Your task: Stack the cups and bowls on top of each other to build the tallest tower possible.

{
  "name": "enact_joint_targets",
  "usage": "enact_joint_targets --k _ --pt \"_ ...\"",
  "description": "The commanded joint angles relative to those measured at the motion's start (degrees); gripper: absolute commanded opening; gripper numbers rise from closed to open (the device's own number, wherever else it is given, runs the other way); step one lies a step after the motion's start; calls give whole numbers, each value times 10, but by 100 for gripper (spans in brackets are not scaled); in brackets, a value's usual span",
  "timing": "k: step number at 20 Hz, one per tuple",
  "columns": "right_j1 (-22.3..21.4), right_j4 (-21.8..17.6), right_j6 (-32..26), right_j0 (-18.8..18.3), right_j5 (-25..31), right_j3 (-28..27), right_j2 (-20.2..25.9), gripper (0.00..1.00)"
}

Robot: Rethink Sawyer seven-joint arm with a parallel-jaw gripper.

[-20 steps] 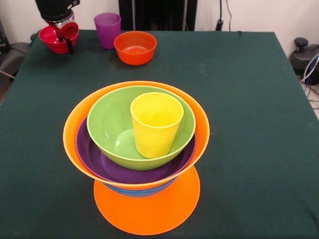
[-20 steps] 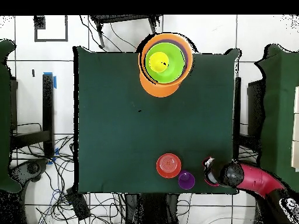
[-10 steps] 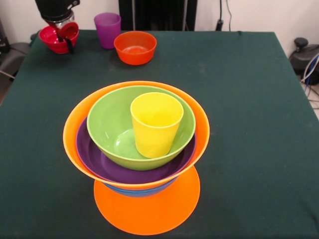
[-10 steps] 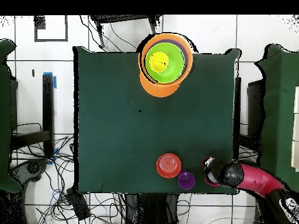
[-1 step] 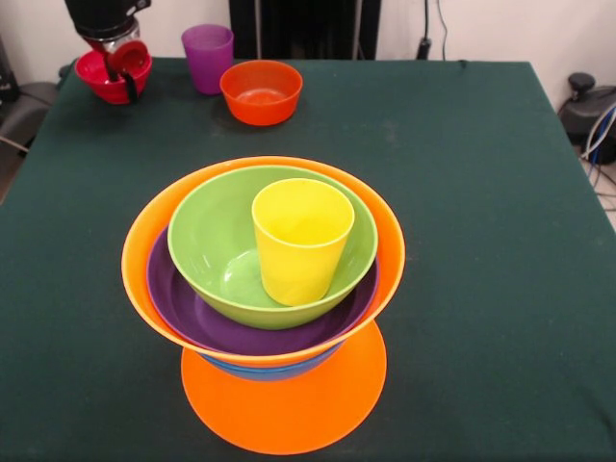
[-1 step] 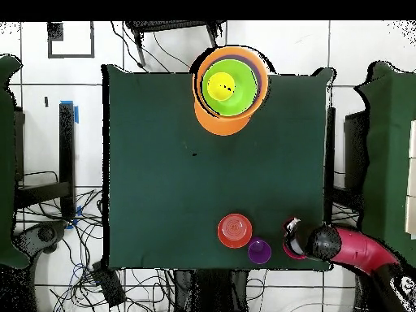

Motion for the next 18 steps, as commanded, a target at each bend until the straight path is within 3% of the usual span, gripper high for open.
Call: enact_joint_targets --k 1,13,14,18 --pt "-20 1 -62 25 14 6 53 100" --pt "-26 5 -75 13 20 15 64 100" --pt "-26 5 -79 10 20 17 68 0" --pt "-24 7 -66 15 18 19 63 0"
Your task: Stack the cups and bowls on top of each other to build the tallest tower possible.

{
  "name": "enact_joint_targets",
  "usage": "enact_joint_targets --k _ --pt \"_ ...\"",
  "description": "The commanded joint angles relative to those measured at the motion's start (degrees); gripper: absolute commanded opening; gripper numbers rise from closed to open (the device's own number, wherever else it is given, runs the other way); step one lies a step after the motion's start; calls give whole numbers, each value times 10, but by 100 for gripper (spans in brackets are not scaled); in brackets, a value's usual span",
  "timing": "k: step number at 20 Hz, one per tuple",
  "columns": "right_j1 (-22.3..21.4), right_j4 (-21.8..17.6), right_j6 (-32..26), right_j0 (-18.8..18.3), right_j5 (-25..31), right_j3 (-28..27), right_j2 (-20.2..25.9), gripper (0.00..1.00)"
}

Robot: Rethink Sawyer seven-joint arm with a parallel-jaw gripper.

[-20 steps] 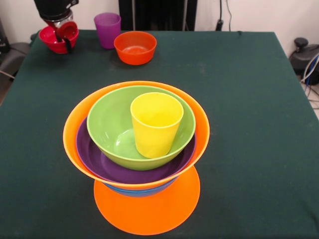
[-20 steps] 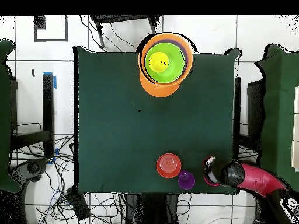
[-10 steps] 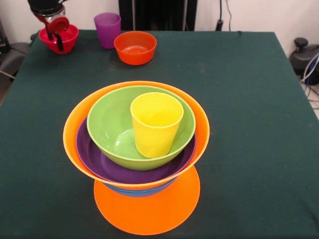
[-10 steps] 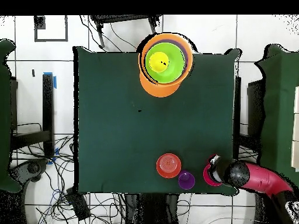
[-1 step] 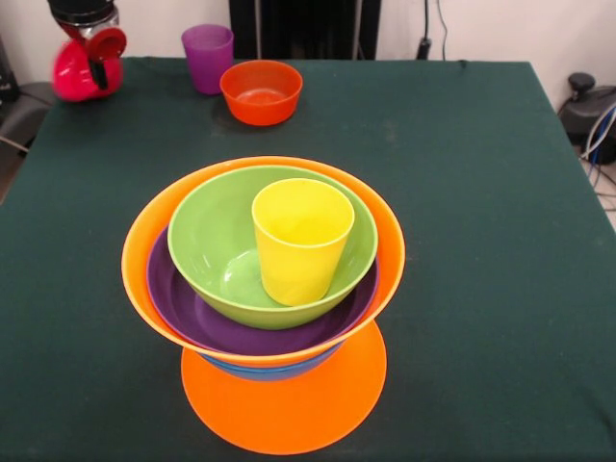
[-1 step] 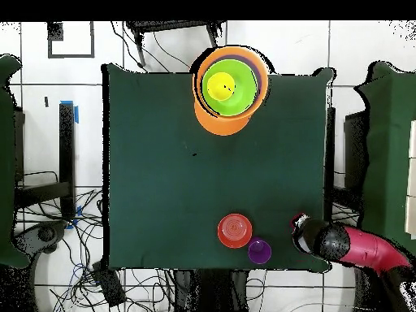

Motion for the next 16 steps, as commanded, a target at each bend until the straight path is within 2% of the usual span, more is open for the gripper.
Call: enact_joint_targets --k 1,4,16 --pt "10 7 -60 18 17 20 54 0" --pt "10 7 -42 23 6 19 46 0" --pt "21 7 -56 12 12 11 56 0"
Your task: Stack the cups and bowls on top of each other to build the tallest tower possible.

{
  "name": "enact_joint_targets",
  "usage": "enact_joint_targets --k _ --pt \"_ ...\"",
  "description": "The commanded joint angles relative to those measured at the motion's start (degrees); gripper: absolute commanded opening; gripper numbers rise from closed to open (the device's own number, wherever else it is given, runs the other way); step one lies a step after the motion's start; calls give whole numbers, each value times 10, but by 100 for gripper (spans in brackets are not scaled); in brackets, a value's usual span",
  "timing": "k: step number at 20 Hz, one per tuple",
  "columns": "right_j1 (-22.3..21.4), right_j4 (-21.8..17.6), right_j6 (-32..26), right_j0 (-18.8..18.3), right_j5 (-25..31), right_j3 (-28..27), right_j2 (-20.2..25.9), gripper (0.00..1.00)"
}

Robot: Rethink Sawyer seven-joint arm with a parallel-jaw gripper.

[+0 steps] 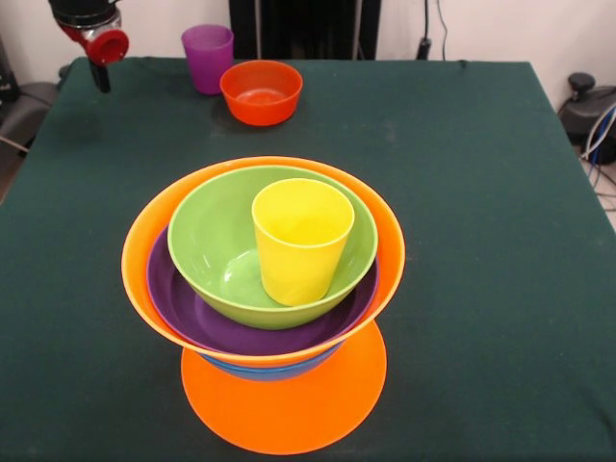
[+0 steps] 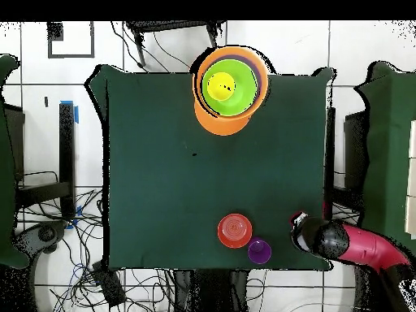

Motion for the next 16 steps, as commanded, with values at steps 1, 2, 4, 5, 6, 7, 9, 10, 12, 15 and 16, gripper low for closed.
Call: enact_joint_targets --k 1,2,4,5,6,7,9,10,12,15,16 --pt "21 6 -55 13 11 9 49 0" --pt "20 5 -55 14 10 7 48 0" --pt "20 5 -54 17 13 4 48 0" --pt "20 6 -52 18 16 5 47 0" --pt "17 9 -50 21 18 6 46 0" --pt "13 10 -45 23 15 10 46 0" --pt "2 14 -41 27 15 15 48 0" --pt "-7 22 -41 31 27 18 51 0" --pt "-12 29 -38 34 27 22 54 0" --pt "-7 33 -42 34 25 19 59 0" --pt "-5 33 -45 34 17 18 61 100"
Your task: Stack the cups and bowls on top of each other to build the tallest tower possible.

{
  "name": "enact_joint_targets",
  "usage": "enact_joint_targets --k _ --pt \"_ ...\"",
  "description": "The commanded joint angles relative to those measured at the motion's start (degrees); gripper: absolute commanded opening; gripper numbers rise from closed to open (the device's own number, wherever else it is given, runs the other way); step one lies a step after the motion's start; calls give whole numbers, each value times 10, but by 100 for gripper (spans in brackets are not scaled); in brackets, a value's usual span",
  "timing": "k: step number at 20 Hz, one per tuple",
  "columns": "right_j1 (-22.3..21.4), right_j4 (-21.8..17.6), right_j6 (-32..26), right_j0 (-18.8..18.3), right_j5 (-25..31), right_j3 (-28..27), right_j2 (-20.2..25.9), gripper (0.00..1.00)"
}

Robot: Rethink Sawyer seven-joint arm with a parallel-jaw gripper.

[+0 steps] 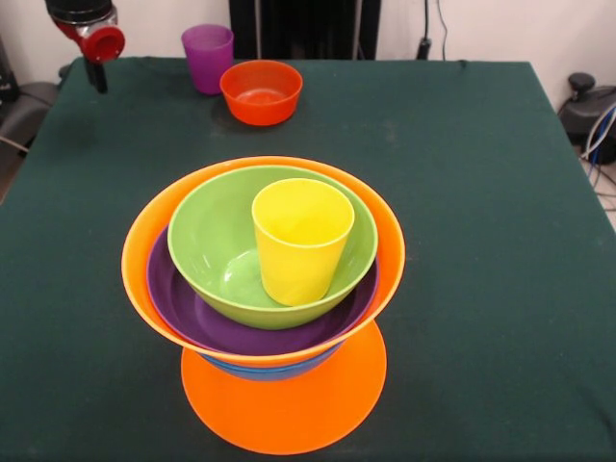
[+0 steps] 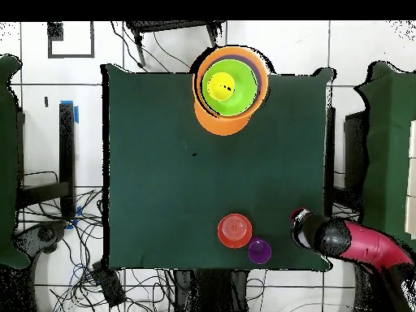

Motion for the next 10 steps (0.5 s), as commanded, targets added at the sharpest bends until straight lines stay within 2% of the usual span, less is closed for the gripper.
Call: enact_joint_targets --k 1,7,10 --pt "8 12 -46 30 16 16 58 100" --pt "7 29 -31 46 25 16 55 100" --pt "10 35 2 66 3 17 45 100"
